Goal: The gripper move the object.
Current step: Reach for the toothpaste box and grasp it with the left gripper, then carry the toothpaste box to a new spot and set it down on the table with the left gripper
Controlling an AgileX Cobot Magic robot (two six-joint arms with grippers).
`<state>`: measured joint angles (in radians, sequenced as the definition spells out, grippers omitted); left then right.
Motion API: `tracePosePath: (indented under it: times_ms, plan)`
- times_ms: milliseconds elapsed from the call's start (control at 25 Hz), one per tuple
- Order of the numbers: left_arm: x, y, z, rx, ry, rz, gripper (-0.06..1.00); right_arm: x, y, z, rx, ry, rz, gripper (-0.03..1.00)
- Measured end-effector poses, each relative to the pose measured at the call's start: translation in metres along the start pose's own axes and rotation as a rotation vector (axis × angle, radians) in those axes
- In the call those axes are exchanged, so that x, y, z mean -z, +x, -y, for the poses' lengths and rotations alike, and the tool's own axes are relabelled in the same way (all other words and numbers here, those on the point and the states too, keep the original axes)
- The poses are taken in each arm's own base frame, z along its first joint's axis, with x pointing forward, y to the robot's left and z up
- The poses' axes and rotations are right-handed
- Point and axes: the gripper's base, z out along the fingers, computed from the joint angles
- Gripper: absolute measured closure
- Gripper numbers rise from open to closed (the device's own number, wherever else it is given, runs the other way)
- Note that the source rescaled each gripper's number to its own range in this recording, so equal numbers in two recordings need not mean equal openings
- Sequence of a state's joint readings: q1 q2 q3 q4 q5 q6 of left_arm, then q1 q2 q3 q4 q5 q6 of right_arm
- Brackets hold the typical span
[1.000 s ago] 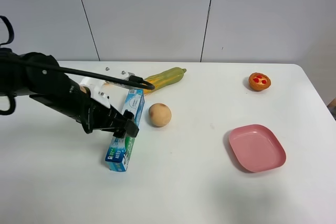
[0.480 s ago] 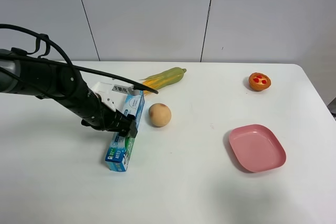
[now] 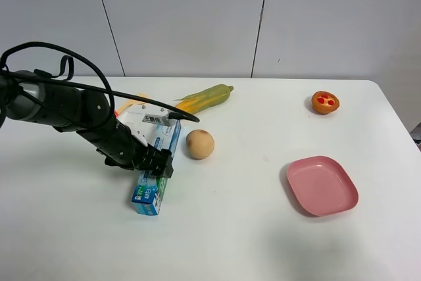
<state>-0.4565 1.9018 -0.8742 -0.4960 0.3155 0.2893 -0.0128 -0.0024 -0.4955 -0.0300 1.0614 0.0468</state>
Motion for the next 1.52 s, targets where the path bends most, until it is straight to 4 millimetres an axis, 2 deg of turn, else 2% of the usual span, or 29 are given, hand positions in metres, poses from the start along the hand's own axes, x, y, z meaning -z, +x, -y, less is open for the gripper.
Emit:
tracePosePath:
  times_ms: [80, 160, 200, 320, 360, 560, 680, 1040, 1200, 1320, 1400, 1520]
  plan:
    - [-0.001, 0.000, 0.000, 0.008, 0.001, -0.002, 0.15, 0.000, 0.000, 0.000, 0.000, 0.000, 0.000, -0.03]
    - [-0.001, 0.000, 0.000, 0.012, 0.002, 0.000, 0.28, 0.000, 0.000, 0.000, 0.000, 0.000, 0.000, -0.03]
    - [-0.001, 0.000, 0.000, 0.012, 0.002, 0.000, 0.40, 0.000, 0.000, 0.000, 0.000, 0.000, 0.000, -0.03]
    - [-0.001, 0.000, 0.000, 0.019, 0.003, 0.002, 0.87, 0.000, 0.000, 0.000, 0.000, 0.000, 0.000, -0.03]
    - [-0.001, 0.000, 0.000, 0.023, 0.004, 0.002, 0.94, 0.000, 0.000, 0.000, 0.000, 0.000, 0.000, -0.03]
    - [-0.001, -0.001, 0.000, 0.030, 0.007, 0.005, 0.93, 0.000, 0.000, 0.000, 0.000, 0.000, 0.000, -0.03]
    - [0.008, -0.009, 0.003, 0.025, 0.018, 0.037, 0.93, 0.000, 0.000, 0.000, 0.000, 0.000, 0.000, -0.03]
    - [0.077, -0.062, 0.025, -0.018, 0.074, 0.294, 0.93, 0.000, 0.000, 0.000, 0.000, 0.000, 0.000, -0.03]
    - [0.096, -0.084, 0.051, -0.100, 0.126, 0.334, 0.93, 0.000, 0.000, 0.000, 0.000, 0.000, 0.000, -0.03]
    - [0.103, -0.097, 0.081, -0.182, 0.174, 0.360, 0.93, 0.000, 0.000, 0.000, 0.000, 0.000, 0.000, -0.03]
    - [0.101, -0.102, 0.100, -0.226, 0.201, 0.359, 0.93, 0.000, 0.000, 0.000, 0.000, 0.000, 0.000, -0.03]
    - [0.083, -0.106, 0.120, -0.266, 0.222, 0.331, 0.93, 0.000, 0.000, 0.000, 0.000, 0.000, 0.000, -0.03]
